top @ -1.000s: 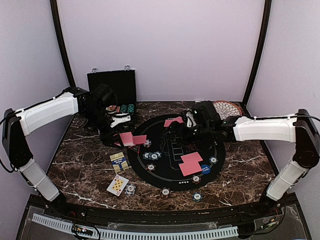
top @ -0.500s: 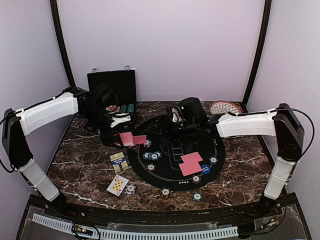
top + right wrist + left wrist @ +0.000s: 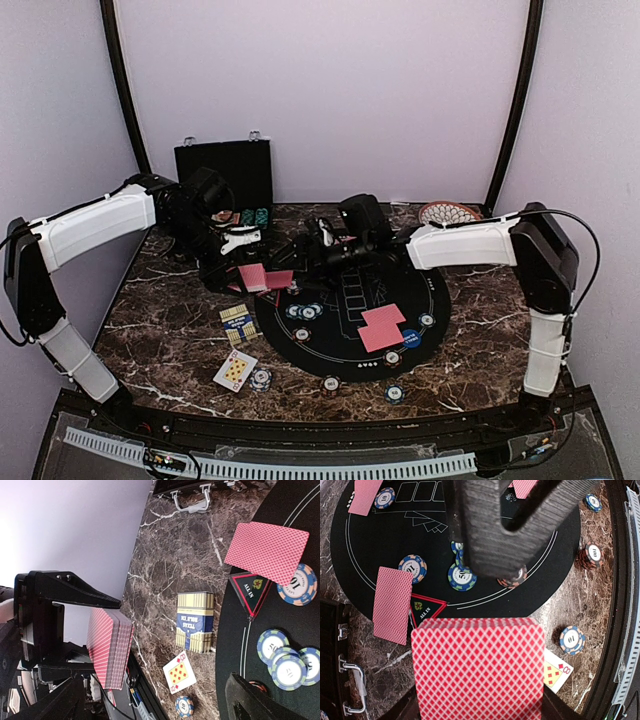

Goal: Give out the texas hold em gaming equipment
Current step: Pick up the poker card from the face-down deck piles.

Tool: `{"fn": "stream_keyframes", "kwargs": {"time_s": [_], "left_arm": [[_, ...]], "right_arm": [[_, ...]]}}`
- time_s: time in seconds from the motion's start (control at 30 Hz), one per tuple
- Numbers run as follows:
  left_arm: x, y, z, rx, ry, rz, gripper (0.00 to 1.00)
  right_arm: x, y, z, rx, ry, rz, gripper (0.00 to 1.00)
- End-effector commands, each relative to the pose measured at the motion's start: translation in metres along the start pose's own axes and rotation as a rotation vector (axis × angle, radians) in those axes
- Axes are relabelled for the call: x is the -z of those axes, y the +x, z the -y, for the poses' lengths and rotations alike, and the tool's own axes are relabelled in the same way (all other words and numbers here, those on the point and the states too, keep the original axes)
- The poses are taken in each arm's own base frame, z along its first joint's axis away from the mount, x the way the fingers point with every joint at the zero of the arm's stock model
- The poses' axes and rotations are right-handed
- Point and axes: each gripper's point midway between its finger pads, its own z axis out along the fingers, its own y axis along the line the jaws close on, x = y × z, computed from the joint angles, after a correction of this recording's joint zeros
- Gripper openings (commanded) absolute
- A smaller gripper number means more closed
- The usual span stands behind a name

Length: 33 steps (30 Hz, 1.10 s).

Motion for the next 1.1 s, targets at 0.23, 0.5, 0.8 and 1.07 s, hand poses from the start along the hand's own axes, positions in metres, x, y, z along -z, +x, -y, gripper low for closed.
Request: {"fn": "stream_keyframes", "kwargs": {"time_s": [0.23, 0.5, 0.8, 1.07], "left_arm": [[0.02, -0.024, -0.003, -0.02, -0.024, 0.082, 0.0], [0.018, -0.03, -0.005, -0.023, -0.015, 0.097, 0.0], [0.015, -0.037, -0.008, -0.019, -0.006, 0.106, 0.0], [0.015, -0.042, -0.011, -0.017, -0.01, 0.104, 0.0]], "right_arm": [[-0.017, 0.004, -0.031, 0.058, -0.152, -0.097, 0.98], [-0.031, 0.001, -0.04, 0.073, -0.176, -0.138, 0.98], [-0.051, -0.003, -0.042, 0.076, -0.183, -0.186, 0.96], [-0.065, -0.004, -0.036, 0.077, -0.168, -0.227, 0.95]]}}
